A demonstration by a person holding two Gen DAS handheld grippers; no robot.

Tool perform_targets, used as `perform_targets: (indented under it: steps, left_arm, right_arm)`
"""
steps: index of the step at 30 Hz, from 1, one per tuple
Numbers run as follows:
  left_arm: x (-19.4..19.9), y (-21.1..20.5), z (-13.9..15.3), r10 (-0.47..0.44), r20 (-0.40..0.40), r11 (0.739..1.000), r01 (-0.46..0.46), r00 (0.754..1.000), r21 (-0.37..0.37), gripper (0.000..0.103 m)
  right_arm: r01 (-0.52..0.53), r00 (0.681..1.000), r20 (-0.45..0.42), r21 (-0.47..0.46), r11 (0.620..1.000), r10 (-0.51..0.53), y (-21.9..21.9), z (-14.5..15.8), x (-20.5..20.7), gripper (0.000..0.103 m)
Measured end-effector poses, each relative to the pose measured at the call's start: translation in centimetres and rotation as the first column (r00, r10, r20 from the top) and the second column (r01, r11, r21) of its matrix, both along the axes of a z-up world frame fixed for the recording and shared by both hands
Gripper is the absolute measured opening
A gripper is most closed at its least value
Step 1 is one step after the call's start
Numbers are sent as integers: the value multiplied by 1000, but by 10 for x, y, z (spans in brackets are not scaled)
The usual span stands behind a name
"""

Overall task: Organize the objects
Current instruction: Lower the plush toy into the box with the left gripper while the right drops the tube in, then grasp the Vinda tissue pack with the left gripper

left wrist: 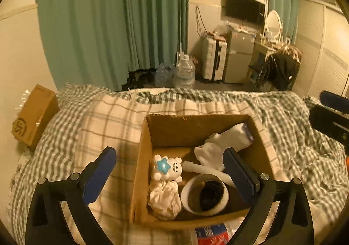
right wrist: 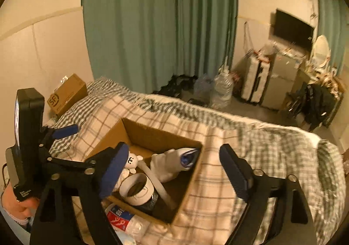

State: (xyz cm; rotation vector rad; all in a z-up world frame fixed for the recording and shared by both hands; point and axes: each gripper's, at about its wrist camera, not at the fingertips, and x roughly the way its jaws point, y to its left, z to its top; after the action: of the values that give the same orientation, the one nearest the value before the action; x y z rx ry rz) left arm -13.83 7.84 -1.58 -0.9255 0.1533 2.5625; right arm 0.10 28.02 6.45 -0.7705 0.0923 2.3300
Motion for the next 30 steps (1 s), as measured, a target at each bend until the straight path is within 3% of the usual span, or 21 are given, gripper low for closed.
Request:
perform_targets:
  steps: [5, 10, 19, 24, 27, 30]
  left_arm:
    - [33, -16, 16, 31, -39, 999, -30, 999, 21, 103]
    - [59, -37, 13, 64, -40, 998, -63, 997, 26, 103]
    - [70, -64, -45, 123, 57, 992, -120, 991, -45, 103]
    - [64, -79, -84, 171, 127, 983, -160, 977, -92, 103]
    - [67, -79, -97, 148, 182, 988, -135, 972, -80, 103]
    - [77, -65, -102, 87, 198, 994, -73, 976, -79, 103]
  right_arm:
    - [16, 999, -30, -1, 1000, -16, -24, 6, 28, 92]
    - [38, 999, -8, -27, 999, -38, -36, -14, 38, 92]
    - [29, 988, 152, -121, 992, -11, -54, -82, 24, 92]
    - [5, 959, 278, -179, 984, 46, -65, -127, -1, 92]
    - [33, 944, 328, -184, 982, 30, -61, -141, -6, 92]
    - [81, 952, 305, -200, 976, -17, -50, -135, 3, 92]
